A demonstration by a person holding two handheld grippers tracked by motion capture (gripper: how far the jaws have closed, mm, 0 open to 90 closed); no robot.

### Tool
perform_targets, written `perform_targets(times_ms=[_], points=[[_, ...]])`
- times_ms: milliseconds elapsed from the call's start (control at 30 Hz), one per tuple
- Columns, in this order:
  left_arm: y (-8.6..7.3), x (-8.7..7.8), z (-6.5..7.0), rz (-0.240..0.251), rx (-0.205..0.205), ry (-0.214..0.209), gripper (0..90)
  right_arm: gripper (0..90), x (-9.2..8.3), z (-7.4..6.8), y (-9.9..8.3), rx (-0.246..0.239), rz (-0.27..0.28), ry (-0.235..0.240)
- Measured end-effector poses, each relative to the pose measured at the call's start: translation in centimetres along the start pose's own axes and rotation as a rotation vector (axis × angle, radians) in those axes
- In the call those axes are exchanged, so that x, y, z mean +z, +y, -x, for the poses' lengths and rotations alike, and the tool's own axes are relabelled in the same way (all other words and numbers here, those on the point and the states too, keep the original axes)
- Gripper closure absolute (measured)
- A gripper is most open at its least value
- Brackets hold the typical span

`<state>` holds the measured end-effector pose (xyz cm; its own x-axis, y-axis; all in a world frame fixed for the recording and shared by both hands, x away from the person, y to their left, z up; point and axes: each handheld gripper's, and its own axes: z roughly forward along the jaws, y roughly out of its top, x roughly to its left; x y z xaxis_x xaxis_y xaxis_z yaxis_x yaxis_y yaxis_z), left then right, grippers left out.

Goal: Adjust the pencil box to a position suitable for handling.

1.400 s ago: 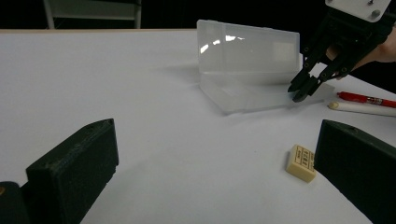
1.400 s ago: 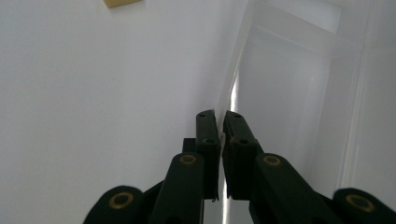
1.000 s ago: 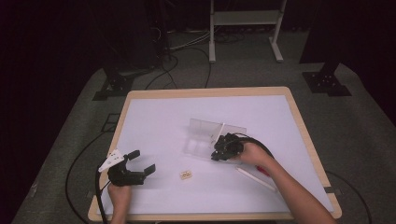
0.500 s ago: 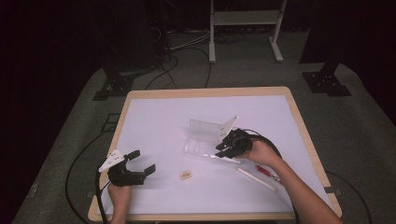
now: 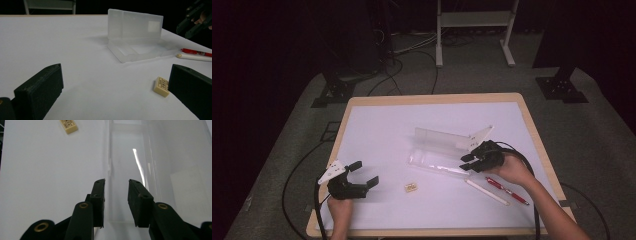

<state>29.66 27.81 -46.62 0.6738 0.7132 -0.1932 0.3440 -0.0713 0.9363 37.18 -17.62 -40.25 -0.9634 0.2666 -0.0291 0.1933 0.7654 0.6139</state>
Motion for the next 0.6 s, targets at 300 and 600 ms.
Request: perform_targets(times_ms=[300, 600], points=[[0.0, 0.0, 0.1, -0.002, 0.004, 0.0, 0.0, 63.2, -2.1, -0.2, -2.4, 0.053, 0.021, -0.026], [0.0, 0.0, 0.1, -0.003, 0.005, 0.001, 0.0, 60.6, -3.6, -0.4, -4.8, 0.102, 0.036, -0.044]])
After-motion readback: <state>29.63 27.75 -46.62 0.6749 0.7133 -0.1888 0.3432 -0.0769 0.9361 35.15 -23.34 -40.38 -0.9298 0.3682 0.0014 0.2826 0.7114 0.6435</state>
